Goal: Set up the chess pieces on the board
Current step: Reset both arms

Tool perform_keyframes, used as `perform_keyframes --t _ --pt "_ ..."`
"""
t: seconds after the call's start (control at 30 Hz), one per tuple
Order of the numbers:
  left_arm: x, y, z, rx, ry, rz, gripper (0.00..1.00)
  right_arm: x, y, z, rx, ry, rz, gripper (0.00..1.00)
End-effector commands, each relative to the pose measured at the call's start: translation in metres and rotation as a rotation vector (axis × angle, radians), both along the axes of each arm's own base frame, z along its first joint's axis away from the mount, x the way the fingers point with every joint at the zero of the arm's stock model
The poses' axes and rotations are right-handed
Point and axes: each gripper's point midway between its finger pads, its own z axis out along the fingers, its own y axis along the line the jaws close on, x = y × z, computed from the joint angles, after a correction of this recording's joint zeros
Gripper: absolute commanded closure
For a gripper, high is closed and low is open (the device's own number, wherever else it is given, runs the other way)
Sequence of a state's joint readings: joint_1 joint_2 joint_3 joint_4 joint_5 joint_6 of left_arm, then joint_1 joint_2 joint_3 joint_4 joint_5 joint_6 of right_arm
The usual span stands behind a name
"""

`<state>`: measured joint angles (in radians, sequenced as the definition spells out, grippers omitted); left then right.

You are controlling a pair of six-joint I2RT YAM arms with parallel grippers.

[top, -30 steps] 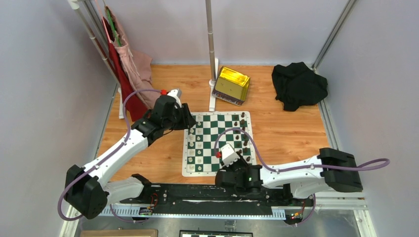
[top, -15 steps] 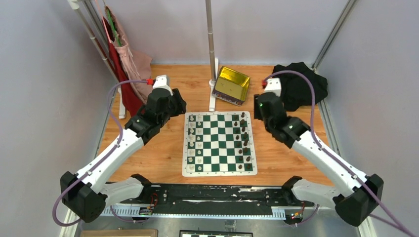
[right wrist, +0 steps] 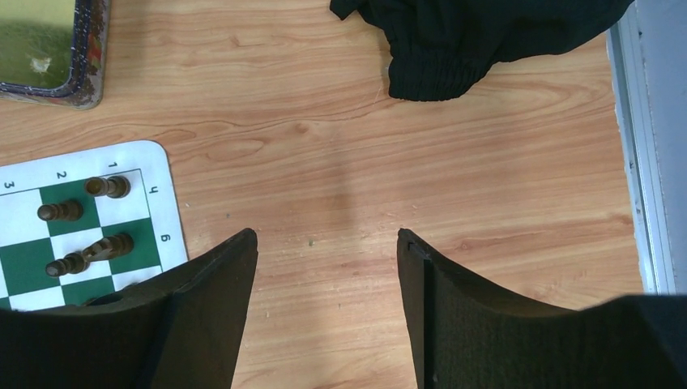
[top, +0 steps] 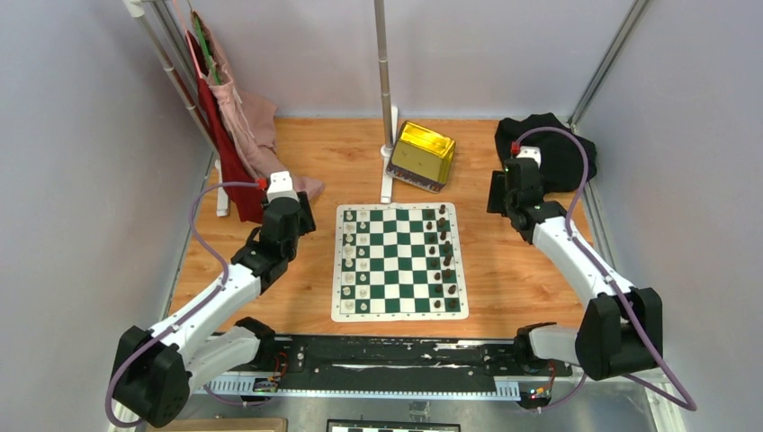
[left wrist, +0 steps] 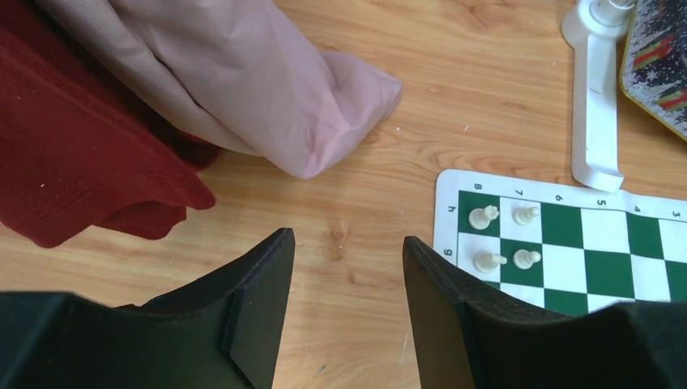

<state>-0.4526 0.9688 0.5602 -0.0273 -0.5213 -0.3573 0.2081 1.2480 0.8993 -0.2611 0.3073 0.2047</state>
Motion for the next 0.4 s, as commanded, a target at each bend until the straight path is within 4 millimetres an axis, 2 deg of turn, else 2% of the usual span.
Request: perform_keyframes --t 0.0,0.27,0.37 --pt "0.0098 0.0075 0.0206 0.006 -0.112 0.028 0.43 0.0079 -0.0021 0.0001 0.001 -0.05 0.012 0.31" --pt "0.015 0.01 0.0177 0.009 -0.112 0.034 0.43 0.0055 -0.0051 0.0024 -0.024 -0.094 0.029 0.29" --pt "0.0169 0.0104 0.0183 0.011 -0.114 0.038 0.43 0.0048 -0.0063 0.0051 -0.028 -0.115 0.029 0.24"
